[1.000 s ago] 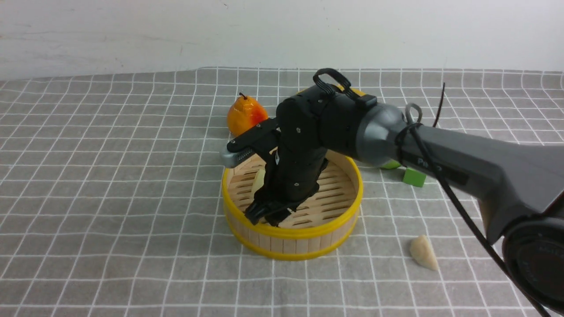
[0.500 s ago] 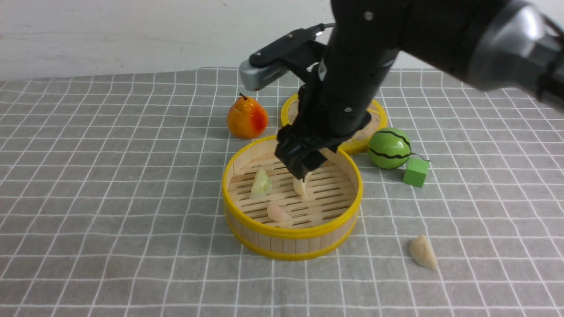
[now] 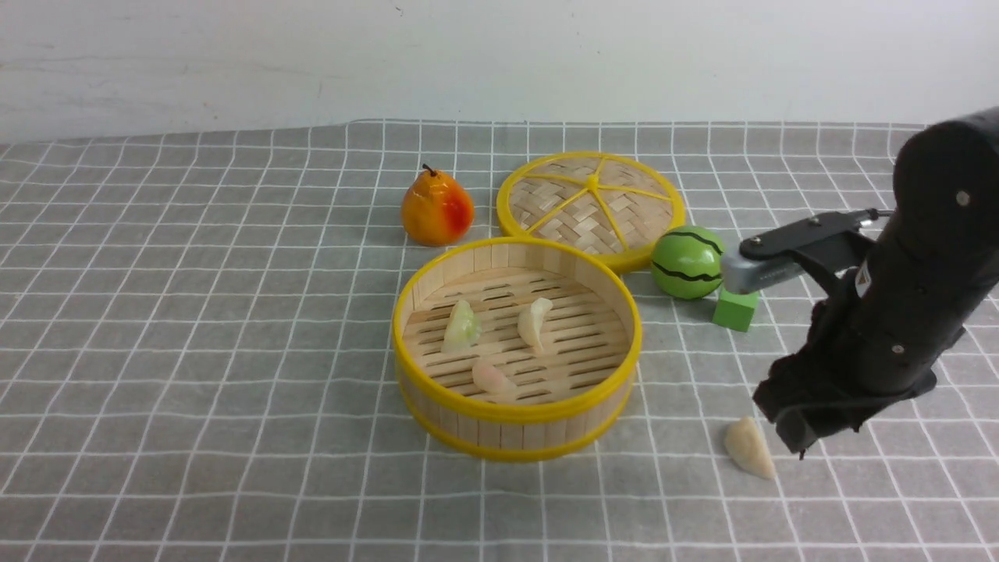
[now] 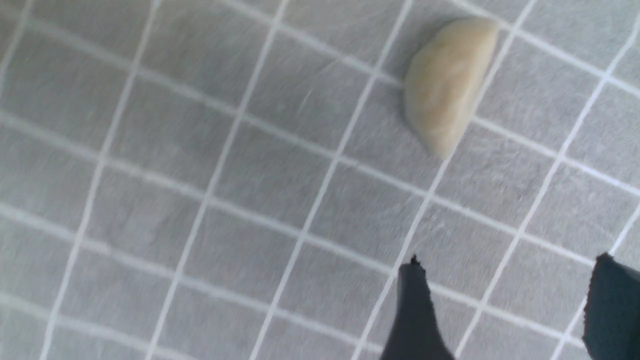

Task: Put the dumplings into the steamer on the table with the grey tablecloth.
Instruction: 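Reach for and grasp a dumpling lying on the table beside the steamer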

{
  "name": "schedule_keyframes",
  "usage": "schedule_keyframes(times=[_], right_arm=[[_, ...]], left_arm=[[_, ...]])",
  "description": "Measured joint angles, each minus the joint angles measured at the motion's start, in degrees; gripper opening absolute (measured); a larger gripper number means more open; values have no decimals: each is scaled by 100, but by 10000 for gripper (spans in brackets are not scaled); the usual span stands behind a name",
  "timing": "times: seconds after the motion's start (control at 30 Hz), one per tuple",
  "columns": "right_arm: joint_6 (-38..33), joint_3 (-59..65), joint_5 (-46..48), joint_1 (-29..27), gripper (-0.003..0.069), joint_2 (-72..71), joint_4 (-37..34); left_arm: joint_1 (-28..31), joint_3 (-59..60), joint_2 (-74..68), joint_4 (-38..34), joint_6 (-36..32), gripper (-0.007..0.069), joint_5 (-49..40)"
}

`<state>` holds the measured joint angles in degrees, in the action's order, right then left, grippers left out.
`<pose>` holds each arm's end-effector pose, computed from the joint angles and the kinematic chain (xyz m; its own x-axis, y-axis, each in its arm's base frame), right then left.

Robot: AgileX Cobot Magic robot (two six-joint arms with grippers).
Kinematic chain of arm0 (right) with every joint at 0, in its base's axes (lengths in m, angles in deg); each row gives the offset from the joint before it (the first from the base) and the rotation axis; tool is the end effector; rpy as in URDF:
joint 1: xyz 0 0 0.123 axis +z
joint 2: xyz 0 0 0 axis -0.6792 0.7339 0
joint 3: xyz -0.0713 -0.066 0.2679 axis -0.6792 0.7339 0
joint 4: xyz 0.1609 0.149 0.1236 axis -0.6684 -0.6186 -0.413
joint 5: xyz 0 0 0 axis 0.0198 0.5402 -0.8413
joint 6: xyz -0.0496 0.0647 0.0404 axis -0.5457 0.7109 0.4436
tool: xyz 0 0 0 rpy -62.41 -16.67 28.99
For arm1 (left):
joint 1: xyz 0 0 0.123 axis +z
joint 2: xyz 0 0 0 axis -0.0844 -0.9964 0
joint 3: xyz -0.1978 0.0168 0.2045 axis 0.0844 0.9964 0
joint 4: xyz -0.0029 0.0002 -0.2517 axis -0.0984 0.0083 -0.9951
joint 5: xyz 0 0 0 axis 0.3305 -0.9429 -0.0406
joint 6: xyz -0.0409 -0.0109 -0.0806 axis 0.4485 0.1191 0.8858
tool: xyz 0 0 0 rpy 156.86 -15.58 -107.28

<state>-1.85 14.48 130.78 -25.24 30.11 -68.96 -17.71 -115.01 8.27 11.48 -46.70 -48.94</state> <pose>0.3001 0.0969 0.2493 -0.9274 -0.2845 -0.2429 -0.2986 0.9541 0.0227 0.0397 -0.0372 0.3714 -0.6919 0.1568 -0.7048 0.4339 0.8705 -0.2323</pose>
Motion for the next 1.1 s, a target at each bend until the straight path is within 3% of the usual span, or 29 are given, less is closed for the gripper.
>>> schedule_keyframes(times=[0.1,0.47,0.57,0.73,0.93,1.1], right_arm=[[92,102,-549,-217,438,278,-128],[92,127,-1868,-219,435,1290,-451],[92,127,-1847,-219,408,1496,-451],[86,109,-1786,-219,280,1525,-403],[36,-361,-1097,-135,282,1442,-402],[-300,-1504,-401,490,282,1224,-400]], left_arm=[[0,0,0,0,0,4,0],[0,0,0,0,0,6,0],[0,0,0,0,0,6,0],[0,0,0,0,0,8,0],[0,0,0,12,0,11,0],[0,0,0,12,0,15,5]])
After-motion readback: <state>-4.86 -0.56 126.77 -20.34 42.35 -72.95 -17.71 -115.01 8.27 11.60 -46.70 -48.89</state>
